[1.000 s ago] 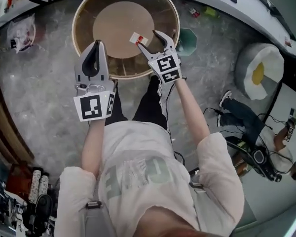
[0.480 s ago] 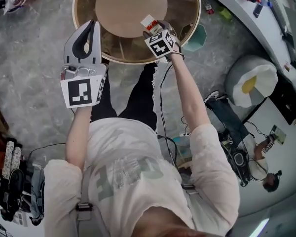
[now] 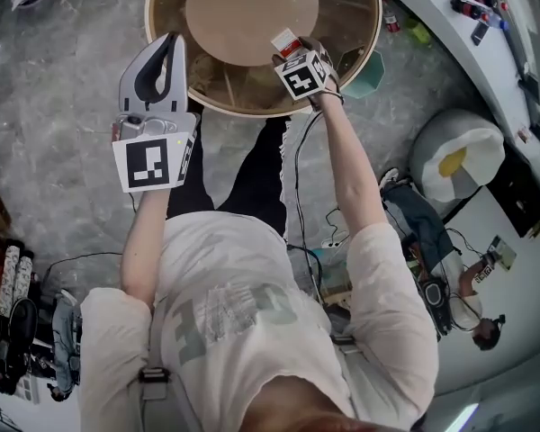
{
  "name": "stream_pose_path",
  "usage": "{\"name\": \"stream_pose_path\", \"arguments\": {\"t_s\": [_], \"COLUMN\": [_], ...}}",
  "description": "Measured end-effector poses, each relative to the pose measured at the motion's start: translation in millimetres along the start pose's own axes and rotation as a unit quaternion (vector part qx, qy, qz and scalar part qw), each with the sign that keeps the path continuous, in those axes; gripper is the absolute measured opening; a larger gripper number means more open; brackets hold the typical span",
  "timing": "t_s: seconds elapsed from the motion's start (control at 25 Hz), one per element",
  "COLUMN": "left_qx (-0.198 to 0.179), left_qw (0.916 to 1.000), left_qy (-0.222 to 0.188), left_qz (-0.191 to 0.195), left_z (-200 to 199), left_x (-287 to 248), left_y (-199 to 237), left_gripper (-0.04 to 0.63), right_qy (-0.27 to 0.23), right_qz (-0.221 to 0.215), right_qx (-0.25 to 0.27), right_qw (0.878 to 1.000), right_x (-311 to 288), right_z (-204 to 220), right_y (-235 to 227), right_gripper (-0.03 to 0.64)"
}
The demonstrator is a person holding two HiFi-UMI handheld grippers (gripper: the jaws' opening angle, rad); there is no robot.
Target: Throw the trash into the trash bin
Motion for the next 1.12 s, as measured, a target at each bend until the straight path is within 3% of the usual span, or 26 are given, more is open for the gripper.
{"name": "stream_pose_path", "arguments": {"t_s": [0.28,0.4,0.56,0.76,0.84,0.92,1.04,1.12], "left_qx": [-0.002,-0.006,-0.017,-0.019,-0.017,-0.020,0.000,0.018], "left_qw": [0.9998,0.9997,0.9994,0.9980,0.9966,0.9932,0.9885,0.9848], "left_qy": [-0.010,-0.016,-0.027,-0.059,-0.081,-0.114,-0.150,-0.172], "left_qz": [0.019,0.018,0.012,0.006,0.008,0.015,0.019,0.019], "left_z": [-8,-17,-35,-74,-93,-123,-180,-222], "left_x": [-11,-9,-5,-3,-6,-8,0,14], "left_y": [-10,-11,-10,-16,-20,-25,-39,-53], "left_gripper": [0.012,0.012,0.012,0.012,0.012,0.012,0.012,0.012], "right_qy": [0.031,0.035,-0.023,-0.125,-0.203,-0.288,-0.413,-0.494], "right_qz": [-0.016,-0.007,0.006,0.030,0.047,0.073,0.107,0.116], "right_qx": [-0.002,-0.032,-0.091,-0.108,-0.100,-0.077,-0.051,-0.048], "right_qw": [0.999,0.999,0.996,0.986,0.973,0.952,0.903,0.860], "right_x": [-2,3,30,108,161,226,338,413], "right_z": [-7,-15,-45,-112,-152,-193,-232,-240], "right_y": [-1,-3,-12,-27,-33,-32,-12,12], "right_gripper": [0.306,0.281,0.281,0.281,0.281,0.281,0.281,0.281]}}
Point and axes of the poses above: the fingertips, and each gripper's own axes: x backward along the fingers, y to its left, z out of its underside, the point moved 5 cm from there along x, backward along the fingers, and after that the axes turned 6 degrees about -z, right-handed, at the moved point
